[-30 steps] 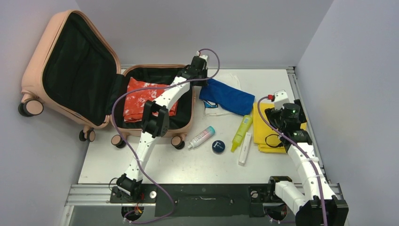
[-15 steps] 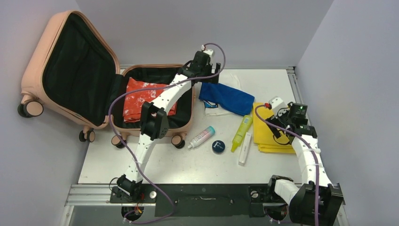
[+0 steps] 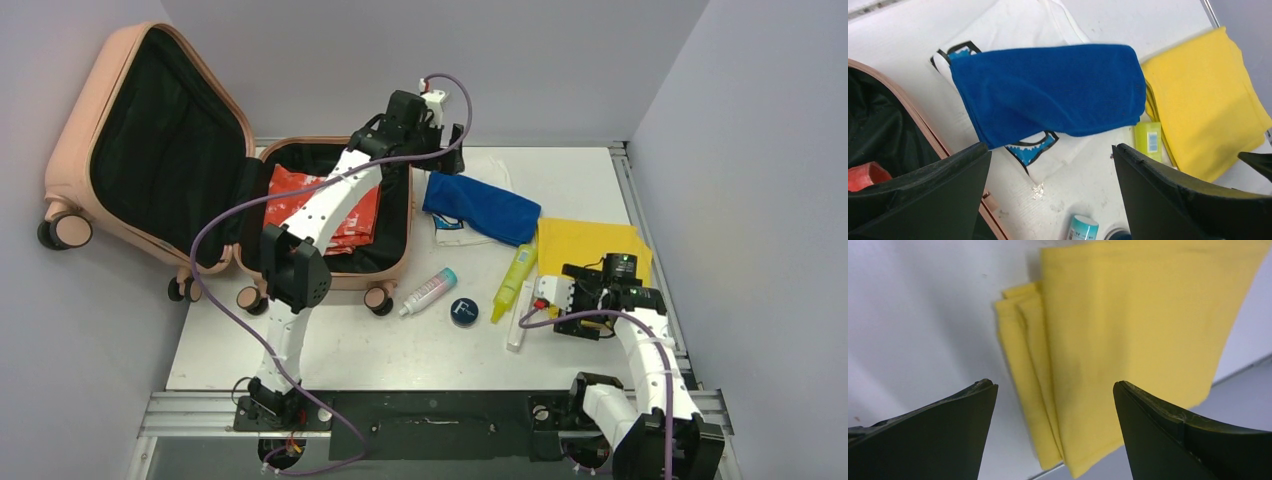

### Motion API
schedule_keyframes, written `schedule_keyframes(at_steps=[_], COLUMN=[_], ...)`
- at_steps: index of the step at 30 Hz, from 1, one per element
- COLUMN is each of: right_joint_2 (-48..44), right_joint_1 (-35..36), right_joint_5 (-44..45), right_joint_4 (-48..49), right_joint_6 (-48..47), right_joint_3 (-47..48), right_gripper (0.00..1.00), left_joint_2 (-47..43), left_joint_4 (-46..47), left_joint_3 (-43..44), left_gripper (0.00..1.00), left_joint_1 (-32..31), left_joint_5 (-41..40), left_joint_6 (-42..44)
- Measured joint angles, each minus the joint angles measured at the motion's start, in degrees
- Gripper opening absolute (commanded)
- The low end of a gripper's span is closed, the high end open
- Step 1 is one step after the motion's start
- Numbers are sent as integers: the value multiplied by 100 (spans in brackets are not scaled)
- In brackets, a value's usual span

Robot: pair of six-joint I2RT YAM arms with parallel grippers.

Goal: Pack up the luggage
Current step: Pick up the clothes at the center of the board.

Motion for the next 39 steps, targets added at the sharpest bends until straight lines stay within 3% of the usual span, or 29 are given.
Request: schedule_keyframes(at_steps=[9,16,19,20,22,24,25,32,39], right_joint_2=[-422,-608,-546,-525,-448,-328,-262,-129,164], right_joint_1=[387,433,452,452,452,452,452,433,-175], right_joint_5=[-57,369,485,498,511,494,472,461,-256], right_joint_4=[326,2546,3241,3375,3620,3681,3652,3705,2636], right_joint_6=[-520,-498,-531,-535,-575,-664,-678,-450,151], right_joint_3=[-1248,-1954,-2166,-2201,-2267,-2343,-2398,-2315,-1368], right_gripper=[90,91,97,83,42,16,8,5,5], left_joint_2=[-190,-319,-319,-319,-308,-291,-284,-247,-238], left_joint_4=[-216,-197,-181,-184,-186,-179,-175,-52,839], left_joint_3=[-841,-1305,-1279,-1268,-1189,-1091,-1045,-960,-1349], left_gripper=[96,96,96,96,96,96,96,96,96], left_joint_1=[177,225,221,221,221,221,221,221,133], left_joint_5=[557,765,872,896,964,1045,1080,1458,2146], left_joint_6=[205,146,96,79,2,-55,-87,-431,-1388])
